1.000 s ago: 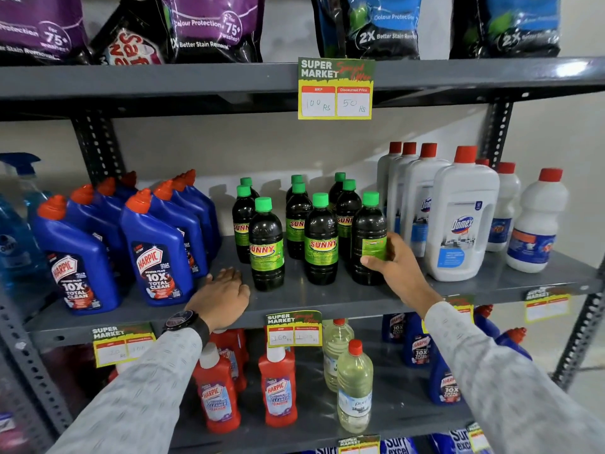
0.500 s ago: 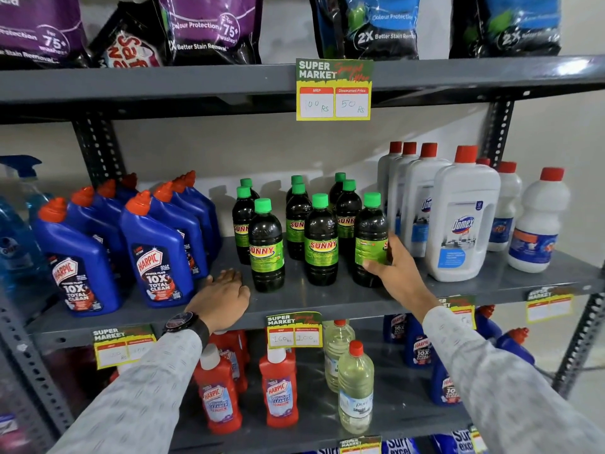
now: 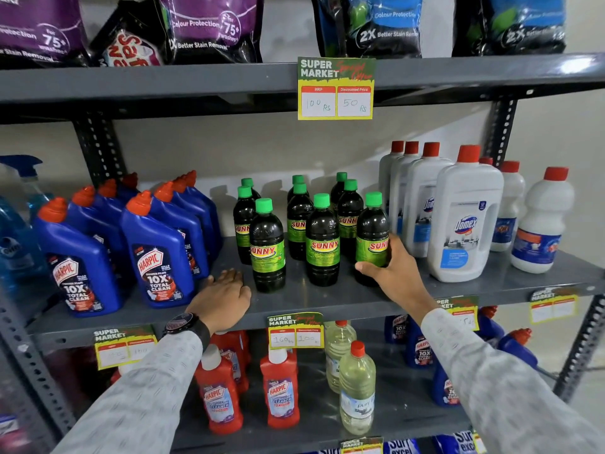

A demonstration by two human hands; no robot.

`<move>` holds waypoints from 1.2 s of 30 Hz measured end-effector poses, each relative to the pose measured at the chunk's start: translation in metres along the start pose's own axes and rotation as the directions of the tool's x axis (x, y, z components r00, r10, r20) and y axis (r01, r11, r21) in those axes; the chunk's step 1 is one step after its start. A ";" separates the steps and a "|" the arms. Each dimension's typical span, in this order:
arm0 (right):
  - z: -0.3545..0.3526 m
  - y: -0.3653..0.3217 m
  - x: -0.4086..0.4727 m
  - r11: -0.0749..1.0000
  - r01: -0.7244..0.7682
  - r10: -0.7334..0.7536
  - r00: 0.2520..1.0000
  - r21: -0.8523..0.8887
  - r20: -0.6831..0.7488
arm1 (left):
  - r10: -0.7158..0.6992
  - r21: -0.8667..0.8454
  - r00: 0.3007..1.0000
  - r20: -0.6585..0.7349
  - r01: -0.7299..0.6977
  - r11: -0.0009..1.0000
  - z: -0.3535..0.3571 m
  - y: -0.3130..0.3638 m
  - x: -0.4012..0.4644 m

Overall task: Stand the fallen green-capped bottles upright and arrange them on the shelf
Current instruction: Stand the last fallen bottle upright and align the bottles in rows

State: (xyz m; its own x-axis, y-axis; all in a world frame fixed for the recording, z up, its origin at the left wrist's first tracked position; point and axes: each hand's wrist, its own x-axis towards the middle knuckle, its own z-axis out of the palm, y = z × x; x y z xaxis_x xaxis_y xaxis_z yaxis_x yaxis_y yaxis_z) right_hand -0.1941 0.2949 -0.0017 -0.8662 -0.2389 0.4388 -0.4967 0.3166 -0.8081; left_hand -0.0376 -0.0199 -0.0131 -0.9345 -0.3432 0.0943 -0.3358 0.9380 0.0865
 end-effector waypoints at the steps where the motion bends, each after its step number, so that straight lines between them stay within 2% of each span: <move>1: 0.001 -0.001 -0.001 1.000 -0.007 0.007 1.000 -0.012 -0.017 | 0.000 0.005 1.000 -0.001 0.000 1.000 0.000 0.000 0.000; 5: 0.004 -0.004 -0.003 0.999 -0.032 0.030 0.996 -0.021 -0.087 | -0.002 0.000 1.000 0.001 0.002 1.000 0.000 0.000 -0.001; 12: 0.004 -0.002 -0.006 0.998 -0.016 0.010 0.994 -0.055 -0.107 | 0.003 -0.030 1.000 -0.004 -0.003 1.000 -0.002 0.000 -0.003; 14: 0.004 -0.001 -0.009 0.999 -0.005 -0.002 0.989 -0.049 -0.150 | -0.004 -0.060 1.000 -0.019 0.003 0.998 -0.005 0.003 -0.006; 18: 0.004 -0.002 -0.025 0.988 0.085 -0.127 0.925 -0.131 -0.357 | -0.078 -0.265 0.980 -0.186 0.026 0.964 -0.008 0.006 -0.020; 20: 0.005 -0.011 -0.034 0.969 0.154 -0.220 0.894 -0.194 -0.390 | -0.122 -0.393 0.960 -0.253 0.013 0.920 -0.009 0.006 -0.023; 22: 0.009 -0.022 -0.041 0.938 0.235 -0.317 0.879 -0.254 -0.357 | -0.159 -0.545 0.950 -0.268 -0.014 0.838 -0.011 0.007 -0.022; 24: 0.018 -0.032 -0.046 0.929 0.282 -0.343 0.900 -0.241 -0.270 | -0.158 -0.714 0.962 -0.222 -0.051 0.698 -0.016 0.011 -0.017; 26: 0.031 -0.041 -0.049 0.956 0.236 -0.260 0.957 -0.174 -0.132 | -0.083 -0.831 0.983 -0.161 -0.089 0.550 -0.020 0.016 -0.012; 28: 0.046 -0.045 -0.047 0.975 0.150 -0.155 0.988 -0.161 -0.021 | -0.034 -0.880 0.991 -0.130 -0.100 0.464 -0.022 0.022 -0.005; 31: 0.061 -0.047 -0.038 0.978 0.070 -0.062 0.997 -0.195 0.046 | -0.049 -0.898 0.989 -0.141 -0.107 0.426 -0.024 0.033 0.000; 36: 0.067 -0.046 -0.023 0.991 -0.020 0.032 0.995 -0.129 0.092 | -0.080 -0.887 0.982 -0.170 -0.117 0.447 -0.020 0.040 -0.002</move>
State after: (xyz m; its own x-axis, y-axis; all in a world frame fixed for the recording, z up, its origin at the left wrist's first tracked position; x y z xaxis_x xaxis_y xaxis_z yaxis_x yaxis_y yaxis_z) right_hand -0.1478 0.2244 -0.0007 -0.8732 -0.3121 0.3743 -0.4819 0.4376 -0.7591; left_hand -0.0467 0.0179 0.0099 -0.8708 -0.4206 0.2546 0.0644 0.4158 0.9072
